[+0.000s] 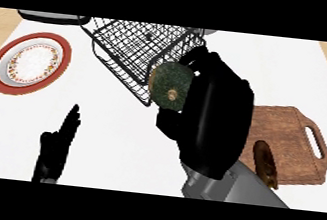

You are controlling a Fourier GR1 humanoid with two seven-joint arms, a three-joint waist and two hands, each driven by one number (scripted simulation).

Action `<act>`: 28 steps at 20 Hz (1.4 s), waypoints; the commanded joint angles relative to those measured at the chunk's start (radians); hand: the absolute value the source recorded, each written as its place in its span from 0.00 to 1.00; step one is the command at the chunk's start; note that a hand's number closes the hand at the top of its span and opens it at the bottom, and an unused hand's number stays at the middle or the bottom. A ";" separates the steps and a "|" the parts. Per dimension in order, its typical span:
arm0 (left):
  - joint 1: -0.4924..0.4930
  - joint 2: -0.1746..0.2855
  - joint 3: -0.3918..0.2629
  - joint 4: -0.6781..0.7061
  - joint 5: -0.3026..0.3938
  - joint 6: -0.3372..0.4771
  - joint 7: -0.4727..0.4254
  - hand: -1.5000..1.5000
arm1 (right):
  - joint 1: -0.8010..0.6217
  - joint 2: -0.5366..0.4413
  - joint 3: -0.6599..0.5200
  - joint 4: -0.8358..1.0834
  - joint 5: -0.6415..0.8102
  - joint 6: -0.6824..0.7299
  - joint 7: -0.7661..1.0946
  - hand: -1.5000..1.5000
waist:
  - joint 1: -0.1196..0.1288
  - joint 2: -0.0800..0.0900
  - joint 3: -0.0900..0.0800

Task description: Pick the squash from the cutting board and place it in the tiered basket

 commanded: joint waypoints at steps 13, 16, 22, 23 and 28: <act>-0.036 0.000 -0.007 0.031 -0.006 -0.029 -0.006 0.50 | -0.410 0.015 -0.243 0.348 -0.085 0.089 0.243 1.00 | 0.036 0.019 0.000; -0.032 -0.031 -0.027 0.001 -0.025 0.006 0.003 0.50 | -0.478 0.015 -0.289 0.495 -0.108 0.017 0.201 1.00 | 0.054 0.024 0.001; -0.041 -0.036 -0.030 0.020 -0.044 0.012 -0.013 0.50 | -0.531 0.015 -0.328 0.733 -0.160 -0.097 0.045 1.00 | 0.041 0.026 0.002; -0.064 -0.023 0.009 0.079 -0.009 -0.020 -0.052 0.50 | -0.552 0.015 -0.339 0.762 -0.208 -0.079 0.029 1.00 | 0.040 0.028 0.001; -0.056 -0.010 -0.008 0.022 -0.029 -0.012 0.021 0.50 | -0.572 0.015 -0.324 0.927 -0.222 -0.182 0.009 1.00 | 0.052 0.029 0.002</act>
